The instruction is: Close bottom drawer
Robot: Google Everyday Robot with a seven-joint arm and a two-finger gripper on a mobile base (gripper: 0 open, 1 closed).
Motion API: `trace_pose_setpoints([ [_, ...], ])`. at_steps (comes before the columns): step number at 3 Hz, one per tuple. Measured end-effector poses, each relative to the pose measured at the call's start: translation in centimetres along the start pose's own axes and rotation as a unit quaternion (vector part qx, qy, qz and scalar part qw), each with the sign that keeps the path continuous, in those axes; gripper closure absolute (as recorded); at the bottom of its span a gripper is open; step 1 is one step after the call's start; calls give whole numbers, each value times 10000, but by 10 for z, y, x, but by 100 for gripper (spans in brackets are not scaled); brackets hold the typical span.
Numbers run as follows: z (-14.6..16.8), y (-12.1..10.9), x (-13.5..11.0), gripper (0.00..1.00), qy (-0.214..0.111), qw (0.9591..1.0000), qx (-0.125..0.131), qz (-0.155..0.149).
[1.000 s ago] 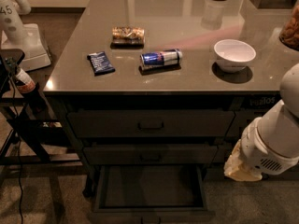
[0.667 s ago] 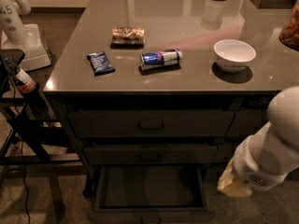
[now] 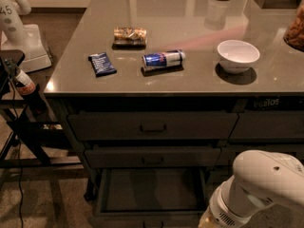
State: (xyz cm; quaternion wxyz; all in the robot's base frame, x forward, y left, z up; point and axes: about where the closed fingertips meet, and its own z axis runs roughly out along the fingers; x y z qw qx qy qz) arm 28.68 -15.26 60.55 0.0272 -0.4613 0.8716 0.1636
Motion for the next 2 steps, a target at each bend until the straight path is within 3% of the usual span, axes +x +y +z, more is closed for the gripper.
trace_pose_setpoints([
  [1,0,0,0,100,-1,10000,-2,1],
  [2,24,4,5,100,-80,9998,-191,76],
])
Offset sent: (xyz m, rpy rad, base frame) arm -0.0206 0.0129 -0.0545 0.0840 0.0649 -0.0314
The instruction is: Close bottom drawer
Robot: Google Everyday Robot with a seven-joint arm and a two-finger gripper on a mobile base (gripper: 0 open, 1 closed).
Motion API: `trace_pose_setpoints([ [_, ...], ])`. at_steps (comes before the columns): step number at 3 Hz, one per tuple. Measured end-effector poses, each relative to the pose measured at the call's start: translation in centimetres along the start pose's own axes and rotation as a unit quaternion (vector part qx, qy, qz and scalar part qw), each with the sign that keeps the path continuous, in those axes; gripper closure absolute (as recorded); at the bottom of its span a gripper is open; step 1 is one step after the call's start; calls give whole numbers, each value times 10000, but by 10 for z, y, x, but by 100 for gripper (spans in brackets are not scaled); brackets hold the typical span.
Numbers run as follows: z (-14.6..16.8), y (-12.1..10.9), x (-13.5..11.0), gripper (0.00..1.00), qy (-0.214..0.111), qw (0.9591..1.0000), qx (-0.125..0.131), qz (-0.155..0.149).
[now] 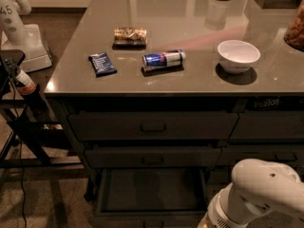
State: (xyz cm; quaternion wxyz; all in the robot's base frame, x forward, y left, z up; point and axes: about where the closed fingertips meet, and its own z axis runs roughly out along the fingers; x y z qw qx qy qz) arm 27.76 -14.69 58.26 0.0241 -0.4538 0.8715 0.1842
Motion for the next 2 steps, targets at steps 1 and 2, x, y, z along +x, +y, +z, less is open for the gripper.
trace_pose_setpoints([
  [1,58,3,15,100,63,9993,-275,258],
  [2,115,-4,22,100,83,9970,-446,620],
])
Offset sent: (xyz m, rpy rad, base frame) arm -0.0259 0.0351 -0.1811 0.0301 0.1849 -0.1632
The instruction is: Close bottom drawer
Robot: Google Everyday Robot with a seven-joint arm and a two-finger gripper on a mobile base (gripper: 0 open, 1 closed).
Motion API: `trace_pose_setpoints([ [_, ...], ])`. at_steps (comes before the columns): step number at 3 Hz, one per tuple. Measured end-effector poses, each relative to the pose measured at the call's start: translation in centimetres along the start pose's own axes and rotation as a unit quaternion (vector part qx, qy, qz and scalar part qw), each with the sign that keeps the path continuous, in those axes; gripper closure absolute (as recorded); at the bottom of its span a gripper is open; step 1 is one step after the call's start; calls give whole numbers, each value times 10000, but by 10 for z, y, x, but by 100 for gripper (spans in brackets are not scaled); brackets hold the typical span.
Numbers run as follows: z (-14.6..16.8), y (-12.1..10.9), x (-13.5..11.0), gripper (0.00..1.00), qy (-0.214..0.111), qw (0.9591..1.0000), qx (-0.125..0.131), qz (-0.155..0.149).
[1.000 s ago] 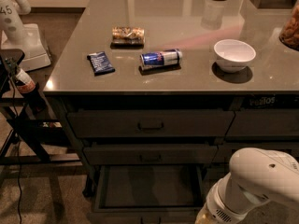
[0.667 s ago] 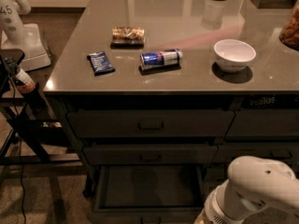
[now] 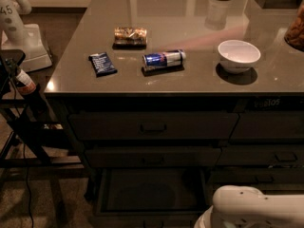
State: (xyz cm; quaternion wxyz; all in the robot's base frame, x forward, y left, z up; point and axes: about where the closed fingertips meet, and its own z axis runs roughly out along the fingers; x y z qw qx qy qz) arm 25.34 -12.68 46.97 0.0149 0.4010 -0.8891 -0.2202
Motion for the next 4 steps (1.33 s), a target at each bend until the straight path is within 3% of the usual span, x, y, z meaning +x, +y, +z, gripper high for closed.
trace_pose_setpoints([
  [1,50,-10,0,100,21,9993,-186,316],
  [2,50,-10,0,100,19,9993,-187,317],
  [3,74,-29,4,100,-256,9977,-275,560],
  [4,108,-71,9,100,-805,9922,-198,930],
])
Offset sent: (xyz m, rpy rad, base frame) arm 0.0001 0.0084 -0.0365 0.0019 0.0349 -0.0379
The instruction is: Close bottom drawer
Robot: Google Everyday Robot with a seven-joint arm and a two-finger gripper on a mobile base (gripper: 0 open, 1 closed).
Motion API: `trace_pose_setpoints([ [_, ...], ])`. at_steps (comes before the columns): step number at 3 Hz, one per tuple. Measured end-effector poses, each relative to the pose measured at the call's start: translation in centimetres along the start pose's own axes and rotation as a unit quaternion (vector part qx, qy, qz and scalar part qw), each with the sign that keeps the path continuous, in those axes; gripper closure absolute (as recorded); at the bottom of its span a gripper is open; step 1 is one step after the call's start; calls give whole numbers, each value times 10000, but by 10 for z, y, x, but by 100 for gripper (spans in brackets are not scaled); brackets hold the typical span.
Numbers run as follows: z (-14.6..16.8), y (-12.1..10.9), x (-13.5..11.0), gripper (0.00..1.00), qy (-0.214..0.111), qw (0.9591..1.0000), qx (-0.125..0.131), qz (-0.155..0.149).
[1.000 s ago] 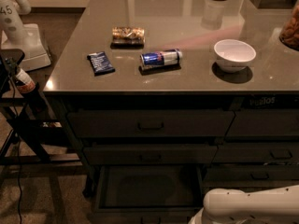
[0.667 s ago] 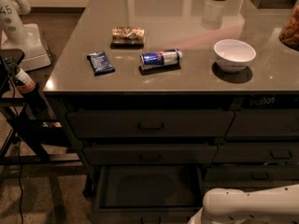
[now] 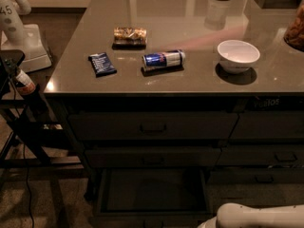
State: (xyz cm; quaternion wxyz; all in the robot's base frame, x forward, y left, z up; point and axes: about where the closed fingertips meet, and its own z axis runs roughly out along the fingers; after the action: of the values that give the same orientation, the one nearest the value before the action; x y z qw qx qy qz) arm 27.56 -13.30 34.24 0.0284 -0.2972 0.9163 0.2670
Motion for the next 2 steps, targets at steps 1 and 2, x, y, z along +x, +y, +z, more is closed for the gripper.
trace_pose_setpoints([
  [1,24,-36,-1,100,-254,9993,141,219],
  [2,48,-62,-1,100,-334,9984,186,414],
])
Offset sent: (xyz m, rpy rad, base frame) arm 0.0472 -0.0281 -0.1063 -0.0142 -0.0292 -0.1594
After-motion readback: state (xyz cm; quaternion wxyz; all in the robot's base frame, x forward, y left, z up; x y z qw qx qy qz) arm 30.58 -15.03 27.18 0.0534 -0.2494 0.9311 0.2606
